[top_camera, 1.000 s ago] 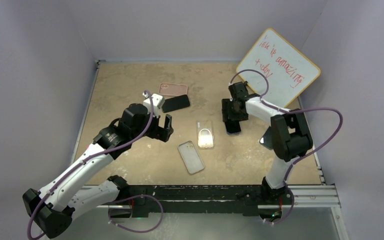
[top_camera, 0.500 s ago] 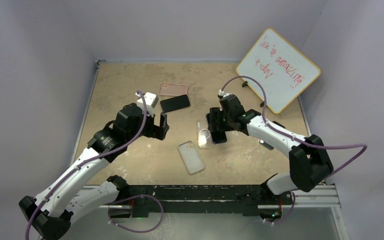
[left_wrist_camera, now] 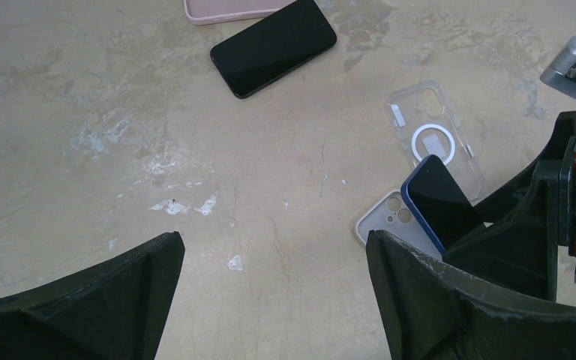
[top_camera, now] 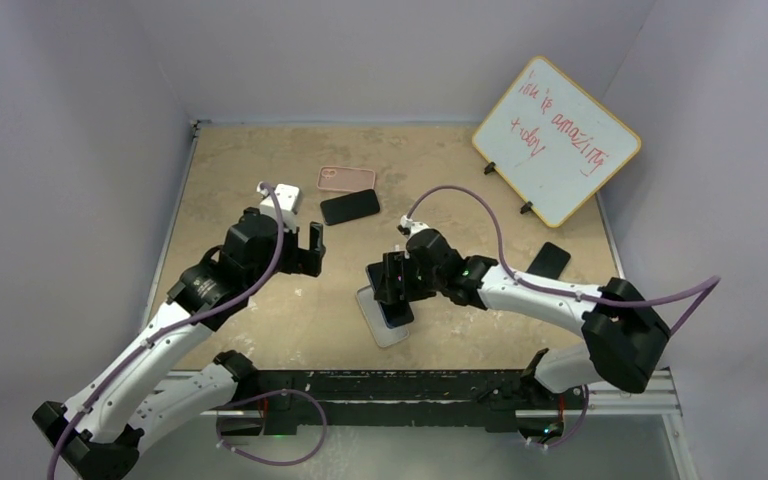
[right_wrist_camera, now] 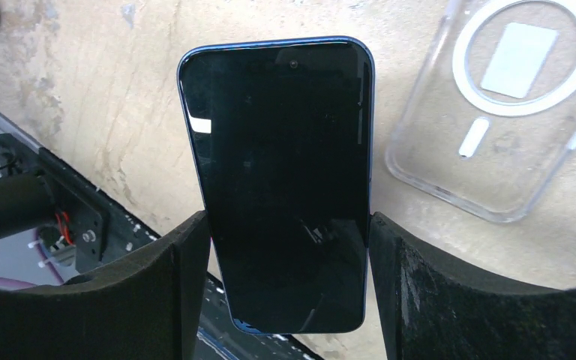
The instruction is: Put the phone into the phone case
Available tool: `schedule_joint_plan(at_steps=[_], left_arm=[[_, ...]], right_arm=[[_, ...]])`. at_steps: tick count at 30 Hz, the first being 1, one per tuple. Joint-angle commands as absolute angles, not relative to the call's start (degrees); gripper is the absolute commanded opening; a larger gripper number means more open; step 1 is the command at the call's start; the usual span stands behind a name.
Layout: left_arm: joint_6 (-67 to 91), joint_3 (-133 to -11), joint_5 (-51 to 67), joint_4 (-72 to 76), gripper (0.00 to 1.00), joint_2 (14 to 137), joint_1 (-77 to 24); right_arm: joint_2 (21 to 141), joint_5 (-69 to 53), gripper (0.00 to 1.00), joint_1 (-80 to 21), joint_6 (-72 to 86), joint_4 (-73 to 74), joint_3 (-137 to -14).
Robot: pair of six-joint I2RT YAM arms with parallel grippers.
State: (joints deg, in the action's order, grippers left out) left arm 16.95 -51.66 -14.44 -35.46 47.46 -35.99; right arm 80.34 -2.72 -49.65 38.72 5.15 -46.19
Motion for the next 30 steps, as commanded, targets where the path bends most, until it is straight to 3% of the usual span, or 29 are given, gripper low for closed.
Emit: schedule_joint_plan(at_steps=[1, 11, 30], left_arm=[[17.83, -52.16, -17.08, -34.93, 0.96, 46.54, -35.57], [18.08, -52.42, -17.36, -35.57, 0.96, 47.81, -35.59], [18.19, -52.25, -17.58, -35.42, 0.95, 47.89, -35.57]], right_arm=[[81.04, -0.94, 0.45, -51.88, 43.99, -0.53, -45.93], [87.70, 0.80, 0.49, -56.80, 45.10, -1.59, -48.71], [91.30, 4.79, 0.55, -57.28, 41.23, 2.69, -50.13]])
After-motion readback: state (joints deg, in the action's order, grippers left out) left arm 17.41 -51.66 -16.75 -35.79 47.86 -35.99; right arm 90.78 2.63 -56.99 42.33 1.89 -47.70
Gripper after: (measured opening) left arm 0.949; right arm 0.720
